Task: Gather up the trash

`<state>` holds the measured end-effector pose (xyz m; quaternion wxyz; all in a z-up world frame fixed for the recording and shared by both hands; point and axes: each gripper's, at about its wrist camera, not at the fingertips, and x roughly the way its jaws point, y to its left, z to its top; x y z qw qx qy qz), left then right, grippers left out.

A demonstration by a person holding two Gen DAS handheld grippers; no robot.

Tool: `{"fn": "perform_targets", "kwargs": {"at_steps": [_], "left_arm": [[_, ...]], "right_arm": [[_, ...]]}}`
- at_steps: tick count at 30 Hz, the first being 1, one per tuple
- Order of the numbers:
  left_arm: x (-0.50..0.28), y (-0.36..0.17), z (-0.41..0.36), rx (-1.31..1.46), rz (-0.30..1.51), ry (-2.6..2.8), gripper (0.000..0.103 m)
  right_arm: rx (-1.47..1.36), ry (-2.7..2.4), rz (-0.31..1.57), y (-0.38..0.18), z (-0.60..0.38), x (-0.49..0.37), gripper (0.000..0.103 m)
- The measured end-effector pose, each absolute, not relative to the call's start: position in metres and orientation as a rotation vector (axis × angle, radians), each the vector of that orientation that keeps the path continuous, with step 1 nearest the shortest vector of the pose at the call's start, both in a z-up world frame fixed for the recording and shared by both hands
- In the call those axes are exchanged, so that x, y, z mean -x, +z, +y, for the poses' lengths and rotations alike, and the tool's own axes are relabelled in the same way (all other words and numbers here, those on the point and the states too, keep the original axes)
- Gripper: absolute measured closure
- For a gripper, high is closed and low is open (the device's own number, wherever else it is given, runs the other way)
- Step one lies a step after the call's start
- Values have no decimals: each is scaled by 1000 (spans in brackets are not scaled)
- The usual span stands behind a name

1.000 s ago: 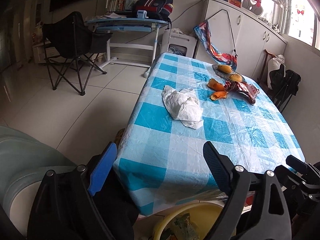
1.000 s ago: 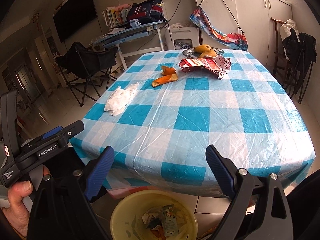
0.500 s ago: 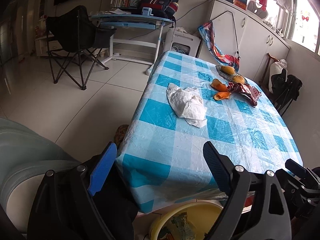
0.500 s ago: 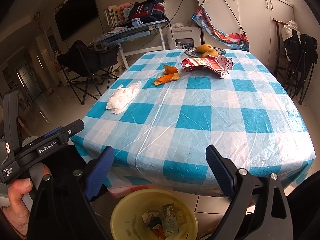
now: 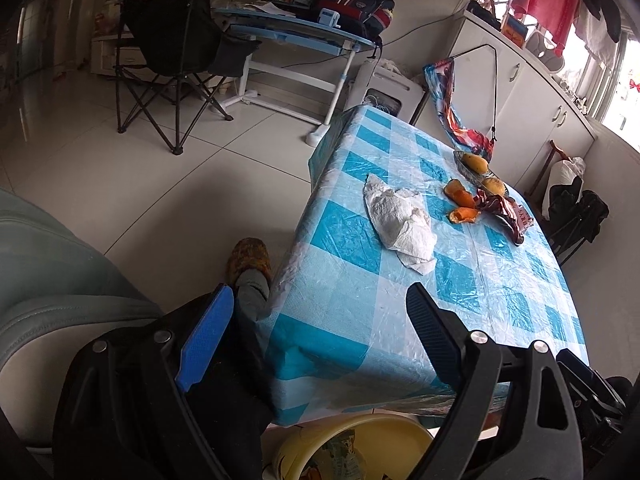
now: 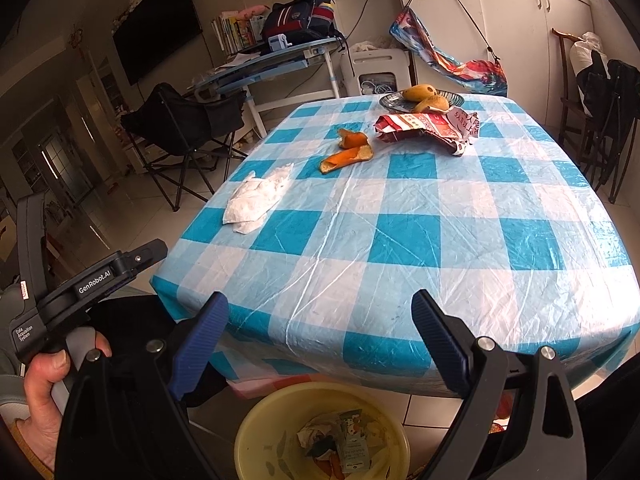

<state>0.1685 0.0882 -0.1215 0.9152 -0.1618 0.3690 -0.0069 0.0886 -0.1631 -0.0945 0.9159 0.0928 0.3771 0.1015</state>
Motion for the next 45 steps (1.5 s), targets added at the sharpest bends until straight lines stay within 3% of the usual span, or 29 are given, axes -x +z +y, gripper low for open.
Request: {"fn": "perform_targets", "kwargs": {"at_steps": [21,26,33,41,45], "left_arm": [[-172,-124,76,285,759,-10,18],[-173,-121,74,272,748,-14,18],[-188,-110,66,268,740,-65,16],[-253,-103,35,203,770,-141,16],[-289,-115,9,92,858,-164,17]], "right_arm": [[-290,200,847,-97,-168,-209,14],[-362,170,899,-109,-170,-254,26],[-334,124,898,-115,-159,-284,31],[-222,202,923,-115,-163,-277,81],[-229,228,955,-112,-181,-267,87]]}}
